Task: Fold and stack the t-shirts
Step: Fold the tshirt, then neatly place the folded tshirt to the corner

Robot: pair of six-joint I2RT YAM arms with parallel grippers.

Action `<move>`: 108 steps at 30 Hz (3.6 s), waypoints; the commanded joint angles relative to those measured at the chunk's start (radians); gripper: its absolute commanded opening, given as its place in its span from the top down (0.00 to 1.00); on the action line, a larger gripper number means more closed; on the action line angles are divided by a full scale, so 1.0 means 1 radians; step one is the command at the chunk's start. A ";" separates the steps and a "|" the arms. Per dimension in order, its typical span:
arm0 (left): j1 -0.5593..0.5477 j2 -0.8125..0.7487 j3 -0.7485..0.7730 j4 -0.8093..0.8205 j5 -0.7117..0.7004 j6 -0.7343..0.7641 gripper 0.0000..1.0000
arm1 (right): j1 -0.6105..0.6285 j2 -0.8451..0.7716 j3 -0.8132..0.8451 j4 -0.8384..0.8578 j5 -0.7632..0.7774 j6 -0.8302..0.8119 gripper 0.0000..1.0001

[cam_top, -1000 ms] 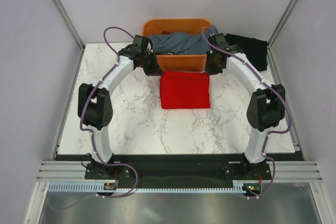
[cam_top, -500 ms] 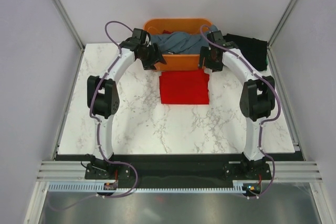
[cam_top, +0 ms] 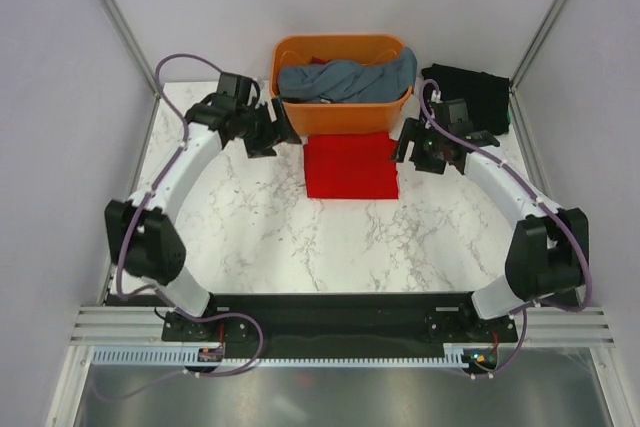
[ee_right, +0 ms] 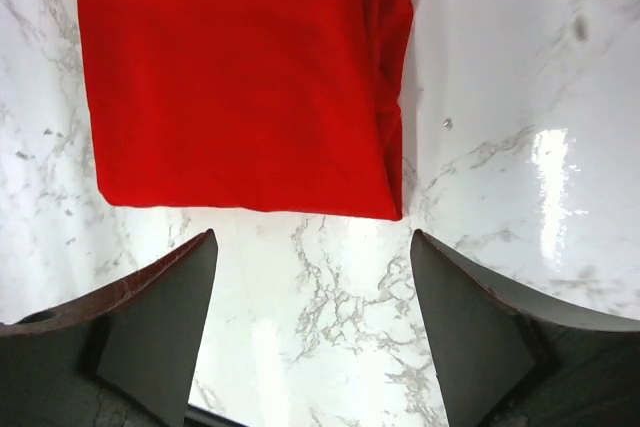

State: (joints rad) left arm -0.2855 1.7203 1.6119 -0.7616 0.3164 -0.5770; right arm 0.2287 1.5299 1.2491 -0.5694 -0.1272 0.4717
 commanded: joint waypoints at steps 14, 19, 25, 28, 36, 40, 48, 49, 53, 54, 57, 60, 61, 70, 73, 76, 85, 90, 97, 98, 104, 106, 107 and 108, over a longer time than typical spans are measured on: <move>-0.001 -0.861 -0.738 -0.061 0.010 0.101 0.23 | -0.155 0.423 0.061 0.414 -0.379 0.082 0.14; -0.003 -0.952 -0.734 -0.090 -0.054 0.155 0.25 | -0.155 0.575 0.151 0.427 -0.351 0.068 0.14; -0.001 -1.021 -0.800 -0.039 0.001 0.132 0.27 | -0.141 0.684 0.121 0.589 -0.434 0.110 0.32; -0.003 -1.027 -0.800 -0.038 -0.003 0.131 0.28 | -0.123 0.687 0.063 0.666 -0.466 0.130 0.51; -0.003 -1.025 -0.808 -0.030 -0.002 0.126 0.32 | -0.126 0.538 -0.014 0.581 -0.403 0.037 1.00; -0.001 -1.032 -0.810 -0.027 0.001 0.126 0.34 | -0.143 0.419 0.039 0.326 -0.157 -0.105 1.00; 0.002 -1.018 -0.813 -0.025 0.006 0.124 0.38 | -0.224 0.259 0.120 0.203 0.106 -0.243 1.00; 0.005 -1.018 -0.814 -0.024 0.004 0.124 0.38 | -0.224 0.254 0.134 0.195 0.154 -0.270 1.00; 0.009 -1.012 -0.816 -0.024 0.000 0.121 0.39 | -0.224 0.217 0.187 0.195 0.215 -0.307 1.00; 0.011 -1.012 -0.816 -0.024 0.001 0.121 0.40 | -0.224 0.213 0.203 0.213 0.209 -0.314 1.00; 0.012 -1.012 -0.816 -0.022 0.001 0.121 0.40 | -0.224 0.205 0.248 0.236 0.216 -0.326 1.00; 0.016 -1.012 -0.817 -0.022 0.001 0.121 0.40 | -0.224 0.210 0.312 0.223 0.280 -0.329 1.00; 0.019 -1.010 -0.816 -0.024 0.001 0.123 0.41 | -0.224 0.213 0.334 0.212 0.291 -0.329 1.00; 0.026 -1.012 -0.817 -0.022 0.003 0.120 0.42 | -0.278 0.311 0.587 0.158 0.299 -0.303 1.00; 0.029 -1.010 -0.819 -0.022 0.003 0.120 0.43 | -0.290 0.357 0.657 0.152 0.287 -0.259 1.00; 0.034 -1.009 -0.817 -0.022 0.004 0.121 0.43 | -0.298 0.397 0.713 0.154 0.252 -0.229 1.00; 0.052 -1.009 -0.819 -0.021 0.010 0.121 0.45 | -0.296 0.434 0.831 0.147 0.048 -0.076 1.00; 0.055 -1.010 -0.819 -0.021 0.010 0.121 0.45 | -0.293 0.406 0.860 0.164 -0.041 0.004 1.00; 0.062 -1.010 -0.819 -0.019 0.013 0.123 0.46 | -0.289 0.417 0.975 0.117 -0.011 0.027 1.00; 0.062 -1.012 -0.820 -0.019 0.013 0.123 0.46 | -0.287 0.427 1.031 0.076 0.012 0.024 1.00; 0.062 -1.013 -0.822 -0.019 0.013 0.124 0.46 | -0.287 0.492 1.127 0.029 0.078 0.034 1.00; 0.063 -1.013 -0.820 -0.018 0.013 0.123 0.46 | -0.287 0.515 1.133 0.028 0.077 0.053 1.00; 0.063 -1.012 -0.820 -0.019 0.013 0.123 0.46 | -0.285 0.522 1.130 0.028 0.074 0.057 1.00; 0.063 -1.012 -0.820 -0.018 0.012 0.123 0.46 | -0.284 0.536 1.129 0.031 0.074 0.061 1.00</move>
State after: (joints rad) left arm -0.2302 0.7116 0.7952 -0.8124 0.2989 -0.4778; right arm -0.0608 2.0106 2.3493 -0.5529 -0.0727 0.4957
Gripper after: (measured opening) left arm 0.540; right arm 0.030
